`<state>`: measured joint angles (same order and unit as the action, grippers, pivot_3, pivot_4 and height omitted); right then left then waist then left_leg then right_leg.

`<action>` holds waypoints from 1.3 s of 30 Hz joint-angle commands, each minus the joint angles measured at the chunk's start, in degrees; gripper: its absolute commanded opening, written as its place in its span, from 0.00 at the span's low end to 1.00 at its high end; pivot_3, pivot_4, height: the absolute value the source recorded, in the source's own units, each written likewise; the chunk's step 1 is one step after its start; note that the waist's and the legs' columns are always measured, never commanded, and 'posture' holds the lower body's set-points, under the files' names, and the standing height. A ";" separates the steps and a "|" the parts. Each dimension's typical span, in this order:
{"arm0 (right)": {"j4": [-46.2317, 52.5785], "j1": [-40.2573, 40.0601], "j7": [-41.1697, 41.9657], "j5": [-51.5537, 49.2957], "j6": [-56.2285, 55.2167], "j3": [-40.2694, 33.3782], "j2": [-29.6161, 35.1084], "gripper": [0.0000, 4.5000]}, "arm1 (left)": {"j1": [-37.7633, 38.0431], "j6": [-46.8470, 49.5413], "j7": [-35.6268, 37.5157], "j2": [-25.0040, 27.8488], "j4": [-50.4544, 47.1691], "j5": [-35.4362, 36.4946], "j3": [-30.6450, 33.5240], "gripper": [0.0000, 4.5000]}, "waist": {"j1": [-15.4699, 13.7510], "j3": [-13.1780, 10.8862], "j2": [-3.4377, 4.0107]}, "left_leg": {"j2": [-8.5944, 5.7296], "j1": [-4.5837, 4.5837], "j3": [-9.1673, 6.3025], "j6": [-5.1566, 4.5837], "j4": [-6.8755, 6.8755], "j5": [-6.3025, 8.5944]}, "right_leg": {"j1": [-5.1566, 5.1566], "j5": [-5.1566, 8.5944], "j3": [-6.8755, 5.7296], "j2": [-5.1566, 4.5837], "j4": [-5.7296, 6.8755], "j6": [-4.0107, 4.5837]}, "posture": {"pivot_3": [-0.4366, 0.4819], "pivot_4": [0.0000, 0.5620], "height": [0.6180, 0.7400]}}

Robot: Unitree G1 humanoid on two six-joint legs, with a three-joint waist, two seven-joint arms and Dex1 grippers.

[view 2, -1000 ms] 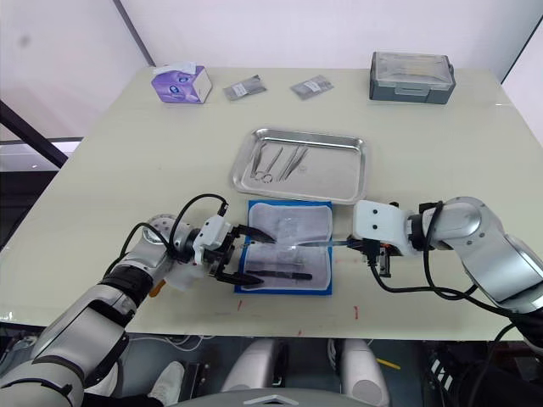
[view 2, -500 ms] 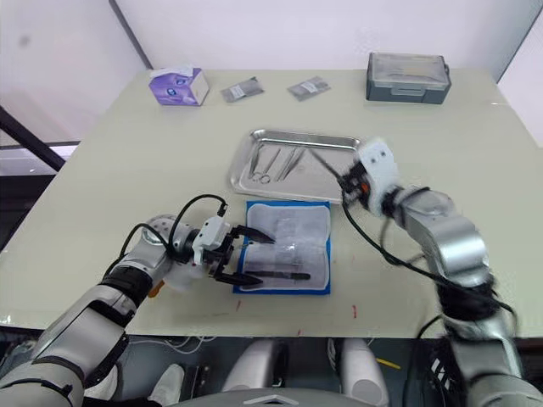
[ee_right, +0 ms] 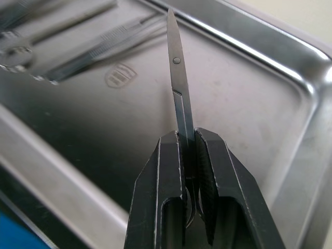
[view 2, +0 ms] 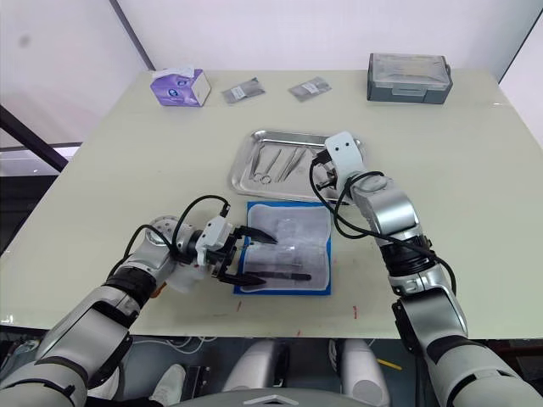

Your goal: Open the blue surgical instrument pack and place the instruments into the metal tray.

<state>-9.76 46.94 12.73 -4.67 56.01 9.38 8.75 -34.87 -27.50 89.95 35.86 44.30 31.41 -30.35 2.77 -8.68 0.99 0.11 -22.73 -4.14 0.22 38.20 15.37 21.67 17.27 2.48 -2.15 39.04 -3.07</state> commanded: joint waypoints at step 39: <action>32.04 -18.95 25.80 -13.26 -17.04 -1.53 10.74 0.88 | 1.61 1.91 2.55 -0.52 1.76 -2.37 -2.10 1.00 | -0.13 0.09 0.04 | 0.00 -0.05 -0.11 -0.01 0.00 0.01 | -0.06 0.00 -0.07 0.00 -0.09 -0.01 | 0.48 0.27 0.98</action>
<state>18.18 29.65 34.90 -16.40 41.34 6.94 18.28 -34.95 -26.79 90.03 35.57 44.03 30.78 -30.05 2.64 -8.59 1.03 0.11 -22.78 -4.25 0.20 38.20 15.39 21.60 17.27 2.40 -2.16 38.92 -3.08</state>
